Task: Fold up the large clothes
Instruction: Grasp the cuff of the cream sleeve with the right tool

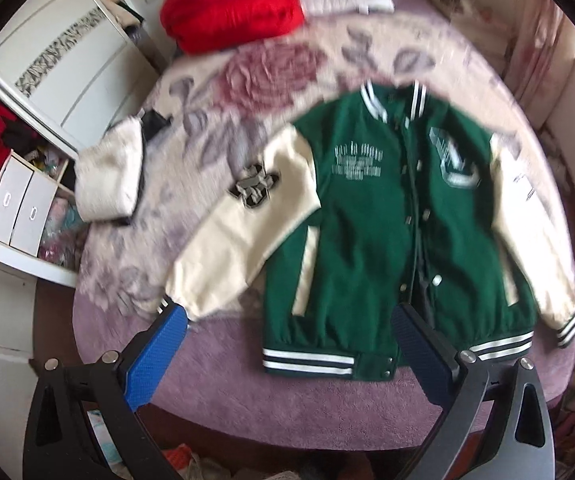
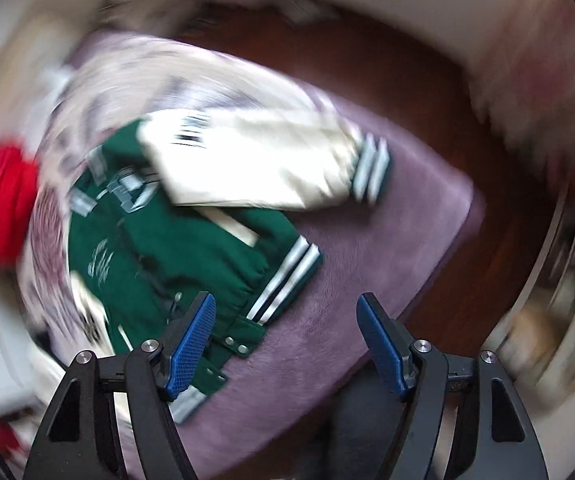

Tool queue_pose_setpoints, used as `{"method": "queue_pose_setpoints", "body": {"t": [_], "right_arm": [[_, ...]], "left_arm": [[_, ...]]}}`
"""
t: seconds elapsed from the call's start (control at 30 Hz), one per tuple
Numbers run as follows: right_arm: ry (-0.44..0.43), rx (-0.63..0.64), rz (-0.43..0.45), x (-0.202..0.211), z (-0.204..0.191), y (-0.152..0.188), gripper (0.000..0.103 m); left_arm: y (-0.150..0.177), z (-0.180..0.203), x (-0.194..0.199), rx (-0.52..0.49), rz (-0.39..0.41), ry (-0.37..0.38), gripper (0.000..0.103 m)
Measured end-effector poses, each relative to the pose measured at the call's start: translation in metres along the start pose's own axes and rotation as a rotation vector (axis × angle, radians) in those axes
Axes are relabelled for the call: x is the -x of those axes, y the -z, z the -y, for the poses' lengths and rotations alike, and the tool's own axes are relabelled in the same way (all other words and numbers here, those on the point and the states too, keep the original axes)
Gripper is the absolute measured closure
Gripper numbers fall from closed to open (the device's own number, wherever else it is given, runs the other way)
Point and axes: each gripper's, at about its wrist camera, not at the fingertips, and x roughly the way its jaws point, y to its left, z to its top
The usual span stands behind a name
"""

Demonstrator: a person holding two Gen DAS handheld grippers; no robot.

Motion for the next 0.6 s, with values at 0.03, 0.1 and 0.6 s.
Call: {"method": "queue_pose_setpoints", "body": {"t": [0.03, 0.1, 0.6], "right_arm": [[-0.044, -0.078, -0.035, -0.032, 0.019, -0.010, 0.028], [-0.167, -0.220, -0.072, -0.103, 0.054, -0.033, 0.028], [-0.408, -0.381, 0.258, -0.229, 0.028, -0.129, 0.098]], "left_arm": [[0.002, 0.011, -0.016, -0.010, -0.024, -0.021, 0.000], [0.002, 0.027, -0.040, -0.017, -0.067, -0.044, 0.000], [-0.047, 0.163, -0.185, -0.074, -0.143, 0.001, 0.000]]}}
